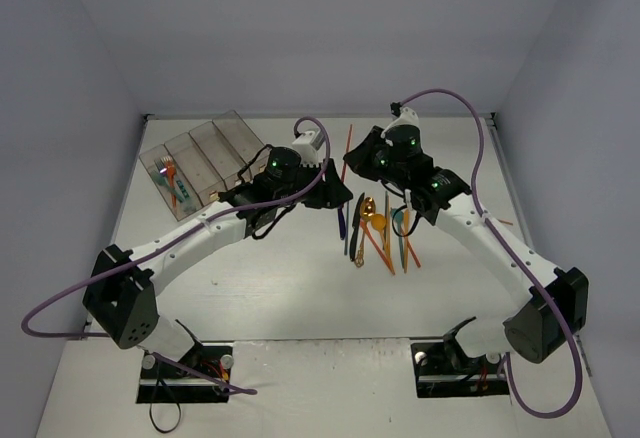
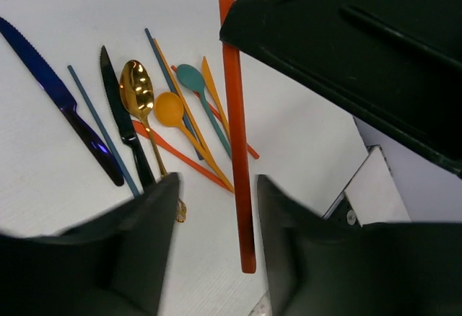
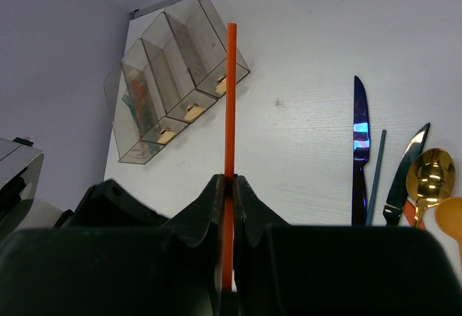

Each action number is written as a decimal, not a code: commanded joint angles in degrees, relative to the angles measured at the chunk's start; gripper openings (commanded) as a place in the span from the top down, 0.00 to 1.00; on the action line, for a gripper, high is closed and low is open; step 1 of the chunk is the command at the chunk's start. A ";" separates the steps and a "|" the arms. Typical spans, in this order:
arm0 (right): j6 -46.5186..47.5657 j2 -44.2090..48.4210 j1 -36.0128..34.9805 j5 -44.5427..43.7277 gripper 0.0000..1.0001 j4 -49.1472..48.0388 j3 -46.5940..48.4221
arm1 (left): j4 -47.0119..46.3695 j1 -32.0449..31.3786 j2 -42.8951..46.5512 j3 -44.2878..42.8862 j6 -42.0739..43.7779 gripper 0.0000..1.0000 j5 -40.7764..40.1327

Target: Sort the eating utensils into containers

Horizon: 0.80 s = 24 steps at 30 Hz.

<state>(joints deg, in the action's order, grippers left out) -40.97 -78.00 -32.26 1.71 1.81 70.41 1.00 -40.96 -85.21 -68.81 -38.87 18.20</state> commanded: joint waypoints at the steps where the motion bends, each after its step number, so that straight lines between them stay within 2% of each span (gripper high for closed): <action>1: -1.00 1.76 -0.44 0.35 1.00 -5.57 0.01 | -4.38 -0.34 1.79 -3.01 -0.08 0.81 -0.71; 2: -0.96 1.67 -0.45 0.39 1.00 -5.69 -0.21 | -4.36 -0.34 1.88 -2.91 0.03 0.92 -0.74; 3: -0.96 1.46 -0.50 0.34 1.00 -5.79 -0.31 | -4.06 -0.34 1.83 -2.91 0.08 0.97 -0.89; 6: -0.65 0.76 -0.44 -0.10 0.91 -5.85 -0.56 | -2.89 -0.27 1.89 -2.70 0.18 1.00 -1.56; 11: 0.16 -0.43 -0.30 -2.12 0.46 -5.82 -0.36 | -1.78 -0.10 2.00 -1.61 -0.04 1.00 -3.24; 15: 1.39 -1.10 1.28 -4.23 0.28 -5.69 0.16 | 1.88 2.09 2.28 -0.62 -0.18 1.00 -5.66; 18: 1.97 0.24 5.39 -4.26 0.20 -5.27 -1.25 | 4.64 5.65 3.04 0.99 -0.79 1.00 -6.99; 24: 4.23 6.01 16.06 -4.08 0.13 -2.18 -8.00 | 14.81 19.76 2.09 -0.57 -0.39 1.00 -12.63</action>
<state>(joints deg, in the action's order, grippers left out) -38.98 -77.23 -21.96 -0.21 0.15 65.56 9.27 -29.44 -84.71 -66.95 -39.39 11.58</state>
